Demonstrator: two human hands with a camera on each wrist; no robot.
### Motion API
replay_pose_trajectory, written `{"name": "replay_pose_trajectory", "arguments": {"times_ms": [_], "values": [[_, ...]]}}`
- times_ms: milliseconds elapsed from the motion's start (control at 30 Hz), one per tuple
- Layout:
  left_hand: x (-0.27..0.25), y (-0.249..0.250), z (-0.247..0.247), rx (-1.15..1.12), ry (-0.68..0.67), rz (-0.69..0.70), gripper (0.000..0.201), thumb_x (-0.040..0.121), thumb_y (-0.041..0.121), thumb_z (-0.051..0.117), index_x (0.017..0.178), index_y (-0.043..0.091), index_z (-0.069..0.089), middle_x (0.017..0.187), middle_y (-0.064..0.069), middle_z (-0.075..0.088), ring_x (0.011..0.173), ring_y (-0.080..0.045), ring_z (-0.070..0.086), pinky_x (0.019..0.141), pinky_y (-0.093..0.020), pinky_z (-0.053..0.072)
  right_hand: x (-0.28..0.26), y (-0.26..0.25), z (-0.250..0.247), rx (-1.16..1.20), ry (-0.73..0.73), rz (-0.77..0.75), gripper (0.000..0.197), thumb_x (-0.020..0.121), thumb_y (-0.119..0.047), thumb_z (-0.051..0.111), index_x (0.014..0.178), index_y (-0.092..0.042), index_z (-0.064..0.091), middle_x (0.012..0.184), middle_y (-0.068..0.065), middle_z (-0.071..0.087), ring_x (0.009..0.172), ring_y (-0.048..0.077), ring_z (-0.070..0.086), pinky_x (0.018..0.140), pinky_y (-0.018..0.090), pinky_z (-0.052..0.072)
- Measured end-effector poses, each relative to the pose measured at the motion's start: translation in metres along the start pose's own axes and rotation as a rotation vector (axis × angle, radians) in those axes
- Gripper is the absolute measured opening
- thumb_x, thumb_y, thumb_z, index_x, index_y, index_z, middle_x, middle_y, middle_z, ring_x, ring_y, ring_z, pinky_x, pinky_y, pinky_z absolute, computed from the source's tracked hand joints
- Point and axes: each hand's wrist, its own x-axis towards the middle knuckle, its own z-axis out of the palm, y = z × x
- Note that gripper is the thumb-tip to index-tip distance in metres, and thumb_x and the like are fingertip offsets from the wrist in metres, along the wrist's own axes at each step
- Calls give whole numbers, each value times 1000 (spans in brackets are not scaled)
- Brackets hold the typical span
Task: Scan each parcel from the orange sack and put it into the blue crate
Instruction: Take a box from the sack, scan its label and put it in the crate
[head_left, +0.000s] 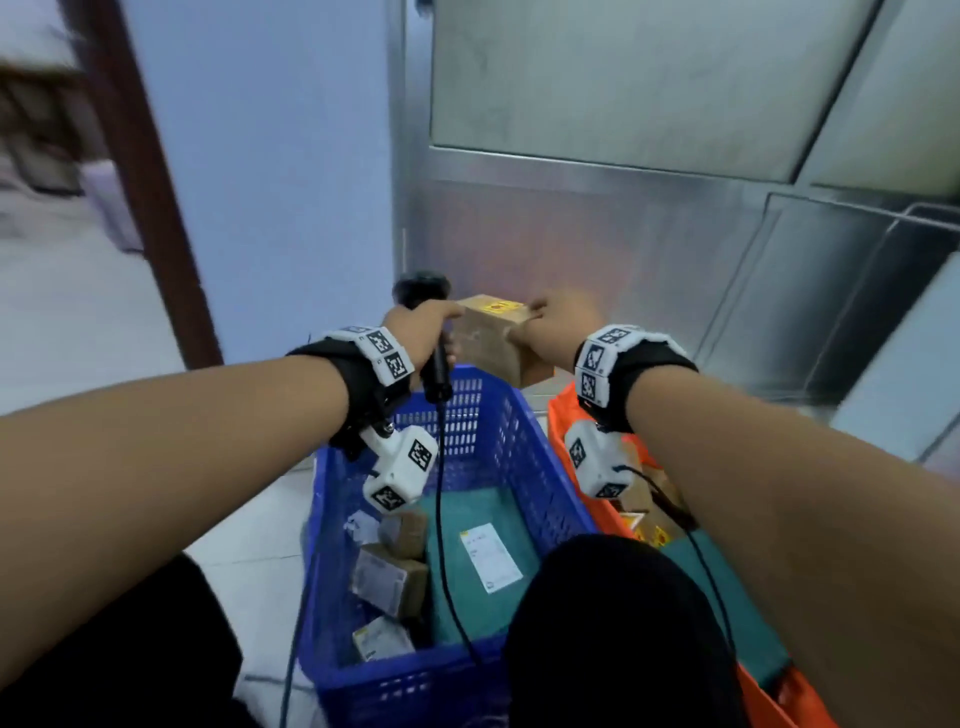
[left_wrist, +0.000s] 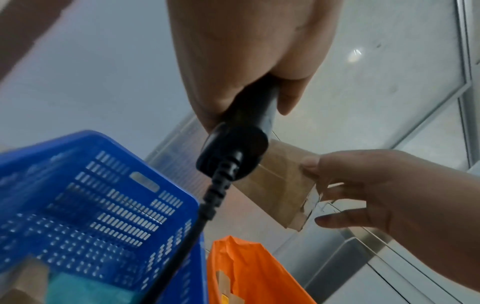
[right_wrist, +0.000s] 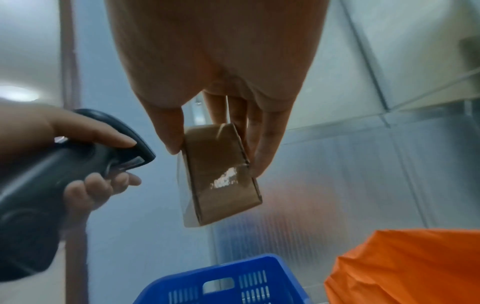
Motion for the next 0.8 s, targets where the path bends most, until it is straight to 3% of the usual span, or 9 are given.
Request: {"name": "replay_pose_trajectory", "arguments": {"times_ms": [133,233,333,433,533,700,800], "values": [[-1,-5,-63,-43,90,-3,31,91,19,69,100,-9,59,73,-19,63,57,-32,67,50,-36,58,-4,-48,38,-16,16,-194,30,74,-39,72,99,-22,69,90,-1,72,78,21,64,67,28,51],[0,-26,-96,-80,155,-28,39,91,25,74,109,-6,57,87,-22,66,62,-34,72,54,-41,61,-13,-68,75,-79,42,-391,27,76,-35,68,101,-24,64,89,-2,69,81,24,64,68,33,53],[7,-51,-116,-123,226,-70,39,92,34,74,95,-1,58,83,-23,64,68,-36,69,72,-56,63,-20,-71,115,-147,21,-561,37,79,-19,64,115,-19,59,106,2,66,95,29,63,75,41,55],[18,-63,-116,-33,293,-83,37,94,35,72,81,4,56,73,-18,64,62,-31,67,76,-52,62,-17,-51,136,-122,-18,-590,56,81,-14,68,135,-14,54,127,5,63,114,27,58,92,40,52],[33,-68,-107,-34,281,-93,44,91,40,76,95,-1,60,77,-18,65,61,-29,67,69,-45,63,4,-35,143,-27,76,-633,58,77,1,66,134,-10,58,130,9,63,121,29,56,101,39,48],[62,-65,-118,-93,322,-154,53,84,52,79,98,5,58,84,-17,69,58,-23,66,54,-30,60,33,-33,158,-22,161,-789,53,77,7,64,128,-10,59,127,9,60,121,30,53,96,46,53],[79,-69,-130,-106,388,-176,58,75,58,83,101,10,65,82,-11,73,63,-26,70,75,-39,64,48,-38,170,-141,141,-903,51,81,4,66,129,-9,55,128,9,56,121,31,49,82,49,58]]}}
